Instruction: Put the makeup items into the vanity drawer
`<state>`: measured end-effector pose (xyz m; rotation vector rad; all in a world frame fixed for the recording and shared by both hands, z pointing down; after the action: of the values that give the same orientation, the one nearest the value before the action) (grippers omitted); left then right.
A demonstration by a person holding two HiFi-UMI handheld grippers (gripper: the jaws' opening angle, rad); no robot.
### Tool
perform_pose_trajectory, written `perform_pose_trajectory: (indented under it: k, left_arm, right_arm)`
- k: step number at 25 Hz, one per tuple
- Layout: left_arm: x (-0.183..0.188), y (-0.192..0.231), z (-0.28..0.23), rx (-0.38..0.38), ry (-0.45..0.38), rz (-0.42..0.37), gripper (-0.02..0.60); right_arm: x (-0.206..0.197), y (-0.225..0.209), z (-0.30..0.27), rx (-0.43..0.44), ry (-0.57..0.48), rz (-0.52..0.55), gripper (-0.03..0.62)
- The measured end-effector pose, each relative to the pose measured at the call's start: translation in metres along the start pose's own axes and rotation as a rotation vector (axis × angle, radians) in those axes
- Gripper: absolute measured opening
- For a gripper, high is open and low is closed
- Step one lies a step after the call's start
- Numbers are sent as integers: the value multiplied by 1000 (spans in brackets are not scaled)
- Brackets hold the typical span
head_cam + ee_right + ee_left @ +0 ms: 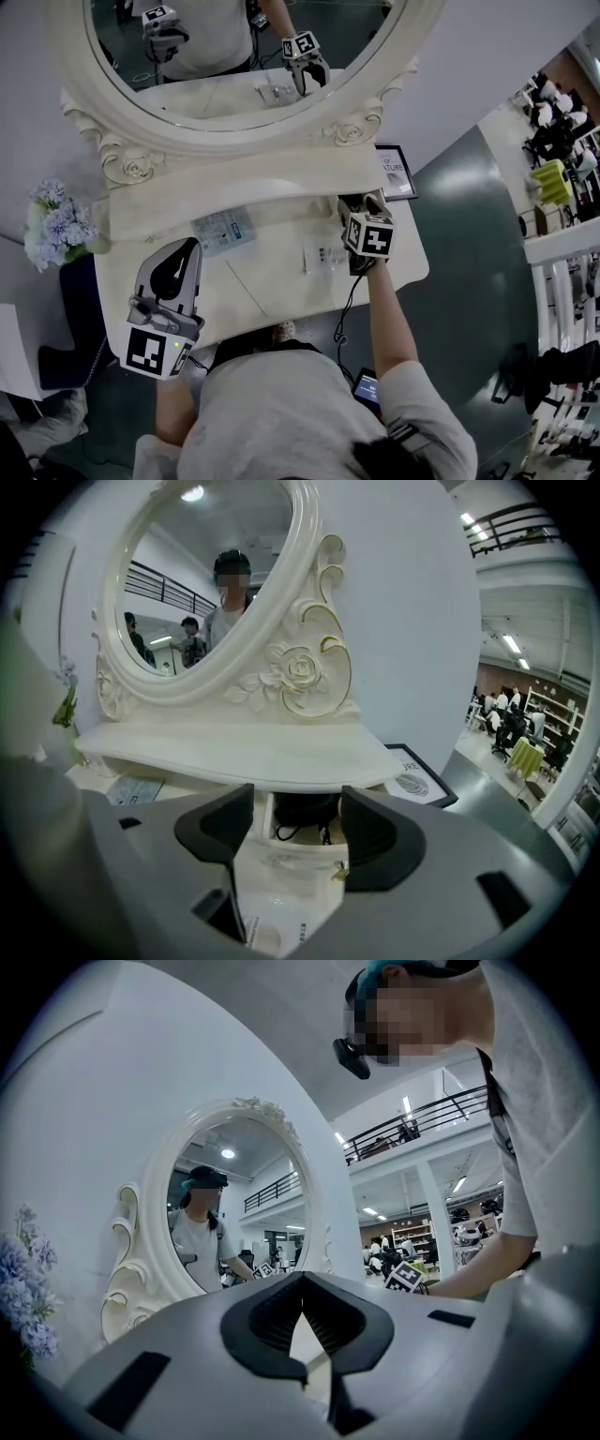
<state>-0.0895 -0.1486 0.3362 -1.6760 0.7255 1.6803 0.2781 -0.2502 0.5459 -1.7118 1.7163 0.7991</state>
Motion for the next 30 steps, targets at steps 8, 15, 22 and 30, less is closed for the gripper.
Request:
perform_pose_trajectory:
  k: [8,15,22,30]
  left_arm:
    - [4,-10,-4,-26,-13,-7,14]
    - [7,-18,-7,-37,-28,-10,14]
    - [10,-19,-3,-16,-32,-11,14]
    - [14,-20,4,9,-39,-12,14]
  right_arm:
    - [13,11,40,47,-148,-39,31]
    - [33,44,78,145,-265,19,23]
    - [42,81,112,253,-353,39,23]
    - [58,116,149,356,-441,84,23]
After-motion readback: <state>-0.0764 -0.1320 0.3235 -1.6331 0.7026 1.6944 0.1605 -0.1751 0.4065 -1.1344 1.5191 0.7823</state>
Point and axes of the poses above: the fingertips, and each gripper's own axes: z backward along the fingers, y to its left, x out of its top, the point moved 2 cm from there along z, backward along the fingers, and after that the axes turned 3 degrees about y, right-handed, at the moved point
